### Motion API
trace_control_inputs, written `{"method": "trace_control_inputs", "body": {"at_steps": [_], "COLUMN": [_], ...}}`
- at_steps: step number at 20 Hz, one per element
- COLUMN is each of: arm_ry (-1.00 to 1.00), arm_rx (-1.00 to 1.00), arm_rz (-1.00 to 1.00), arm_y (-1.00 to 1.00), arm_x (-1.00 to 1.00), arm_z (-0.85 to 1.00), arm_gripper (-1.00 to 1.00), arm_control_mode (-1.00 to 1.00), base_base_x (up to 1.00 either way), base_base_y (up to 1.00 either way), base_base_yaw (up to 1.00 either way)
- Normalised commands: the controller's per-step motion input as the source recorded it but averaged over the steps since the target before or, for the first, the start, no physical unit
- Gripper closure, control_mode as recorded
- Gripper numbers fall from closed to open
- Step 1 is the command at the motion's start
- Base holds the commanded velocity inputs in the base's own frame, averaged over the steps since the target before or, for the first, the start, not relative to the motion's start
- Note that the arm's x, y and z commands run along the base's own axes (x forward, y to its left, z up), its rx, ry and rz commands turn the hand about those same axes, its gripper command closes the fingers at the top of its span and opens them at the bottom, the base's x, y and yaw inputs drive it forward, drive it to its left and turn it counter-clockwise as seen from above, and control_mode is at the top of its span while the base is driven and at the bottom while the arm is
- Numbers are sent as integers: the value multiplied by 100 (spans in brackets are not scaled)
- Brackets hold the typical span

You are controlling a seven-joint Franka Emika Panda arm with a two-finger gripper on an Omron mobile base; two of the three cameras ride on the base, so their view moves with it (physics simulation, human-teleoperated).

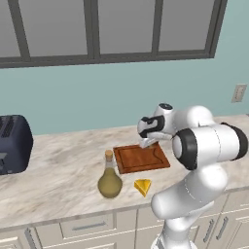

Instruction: Retrieve the reheated potato from the microwave, then place the potato, cheese, and condiment on the cutting board.

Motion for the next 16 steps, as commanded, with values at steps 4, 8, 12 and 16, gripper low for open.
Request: {"method": "trace_control_inputs", "body": {"at_steps": [4,8,12,16], "arm_ry": [-1,-2,-1,0], "arm_rx": [-6,-2,-1,0], "arm_rz": [9,5,1,0], "arm_y": [0,0,0,0], "arm_x": [0,-1,-5,-14], "arm_z": [-30,-23,-22,-28], "arm_gripper": [100,100,100,100], "arm_control_mode": [-100,-100,-100,-100], "base_base_x": [0,0,0,0], "base_base_y": [0,0,0,0], "base_base_yaw": [0,0,0,0]}}
